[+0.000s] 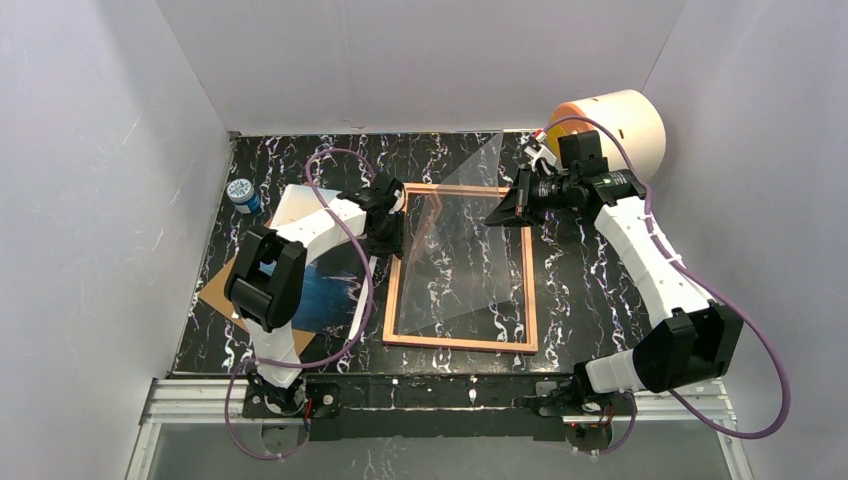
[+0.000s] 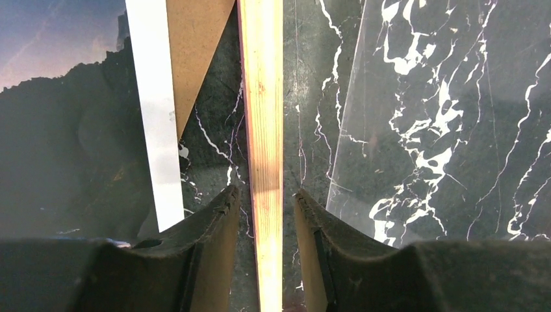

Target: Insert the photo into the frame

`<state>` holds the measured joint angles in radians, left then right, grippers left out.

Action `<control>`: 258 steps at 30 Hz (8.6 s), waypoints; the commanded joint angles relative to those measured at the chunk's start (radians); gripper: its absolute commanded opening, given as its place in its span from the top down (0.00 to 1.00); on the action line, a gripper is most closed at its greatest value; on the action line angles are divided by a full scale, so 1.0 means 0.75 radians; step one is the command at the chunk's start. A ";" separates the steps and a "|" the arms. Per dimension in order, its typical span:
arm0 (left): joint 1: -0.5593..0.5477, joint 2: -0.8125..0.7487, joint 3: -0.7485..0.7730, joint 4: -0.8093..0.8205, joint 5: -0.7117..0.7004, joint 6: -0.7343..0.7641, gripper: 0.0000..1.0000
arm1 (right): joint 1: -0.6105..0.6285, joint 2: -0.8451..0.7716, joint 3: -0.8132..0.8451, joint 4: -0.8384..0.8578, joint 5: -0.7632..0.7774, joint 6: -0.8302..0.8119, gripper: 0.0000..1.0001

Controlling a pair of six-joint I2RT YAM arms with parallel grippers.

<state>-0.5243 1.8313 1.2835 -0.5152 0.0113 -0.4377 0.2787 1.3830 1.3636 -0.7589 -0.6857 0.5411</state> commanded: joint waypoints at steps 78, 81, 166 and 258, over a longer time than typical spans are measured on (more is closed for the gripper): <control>0.012 0.072 -0.032 0.000 -0.102 -0.048 0.78 | -0.003 0.017 -0.233 0.406 -0.169 0.233 0.99; 0.012 0.074 -0.031 0.001 -0.101 -0.048 0.78 | -0.003 0.022 -0.229 0.426 -0.181 0.265 0.99; 0.014 0.162 -0.063 0.007 -0.216 -0.026 0.85 | -0.018 0.085 -0.656 0.561 0.049 0.066 0.37; 0.311 -0.799 -0.606 -0.161 -0.467 -0.296 0.42 | 1.033 0.490 -0.212 0.980 0.790 0.730 0.39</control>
<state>-0.3252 1.2438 0.8814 -0.6384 -0.3195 -0.6262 0.9737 1.6314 1.0977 -0.1169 -0.1398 1.0348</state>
